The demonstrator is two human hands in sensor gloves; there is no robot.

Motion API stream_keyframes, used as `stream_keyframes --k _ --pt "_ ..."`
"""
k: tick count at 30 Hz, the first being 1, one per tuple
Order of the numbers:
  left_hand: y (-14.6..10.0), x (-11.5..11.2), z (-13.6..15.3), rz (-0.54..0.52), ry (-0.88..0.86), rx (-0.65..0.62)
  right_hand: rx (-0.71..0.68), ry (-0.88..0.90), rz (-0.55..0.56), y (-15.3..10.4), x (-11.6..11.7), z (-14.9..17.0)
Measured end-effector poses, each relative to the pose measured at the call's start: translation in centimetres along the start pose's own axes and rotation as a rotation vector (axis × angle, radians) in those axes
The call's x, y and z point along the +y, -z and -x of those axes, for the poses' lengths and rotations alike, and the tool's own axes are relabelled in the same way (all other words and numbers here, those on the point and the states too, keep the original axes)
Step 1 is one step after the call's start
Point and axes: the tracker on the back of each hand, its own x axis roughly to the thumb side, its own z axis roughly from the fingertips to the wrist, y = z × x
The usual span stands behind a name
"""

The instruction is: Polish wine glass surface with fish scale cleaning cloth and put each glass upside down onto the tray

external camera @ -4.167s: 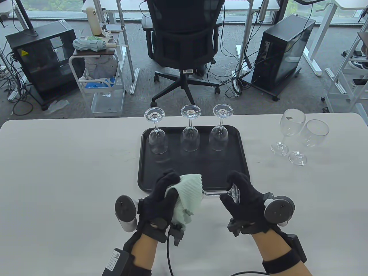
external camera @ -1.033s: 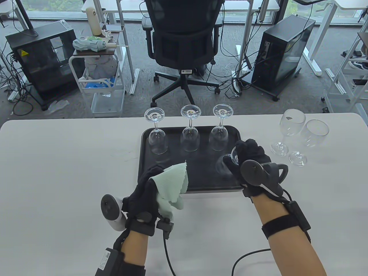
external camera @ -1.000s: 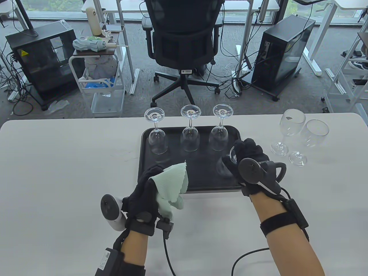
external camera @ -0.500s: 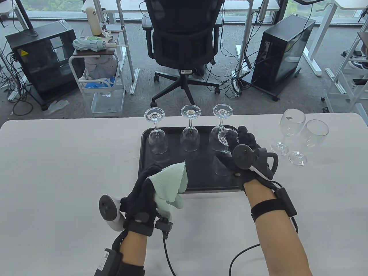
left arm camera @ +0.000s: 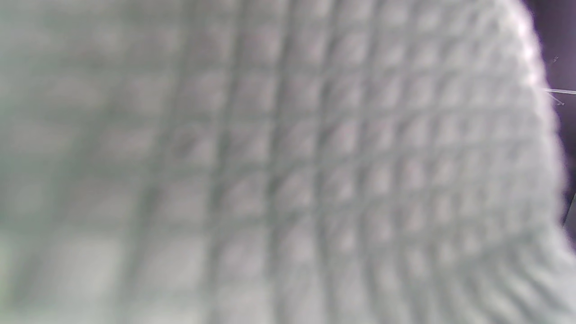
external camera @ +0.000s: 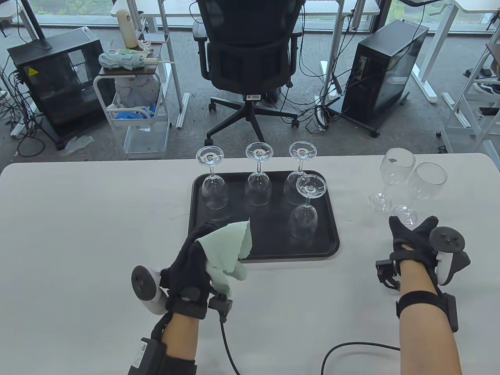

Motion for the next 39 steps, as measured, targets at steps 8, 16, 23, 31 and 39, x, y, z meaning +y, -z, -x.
stream_keyframes --k 8,16,23,31,39 --pt "0.0 0.1 0.2 0.003 0.029 0.016 0.026 -0.008 0.001 4.9 0.7 0.7" --pt "0.1 0.7 -0.4 -0.01 0.022 0.008 0.105 0.082 -0.011 8.2 1.7 -0.5" --pt "0.1 1.2 -0.8 -0.019 0.017 -0.004 0.186 0.112 0.08 9.6 2.3 -0.8" --pt "0.1 1.3 -0.6 -0.026 0.014 0.012 0.112 0.188 0.165 7.6 0.1 0.7" --pt "0.0 0.7 0.1 -0.021 0.0 0.03 -0.647 -0.087 0.221 0.6 -4.0 -2.0"
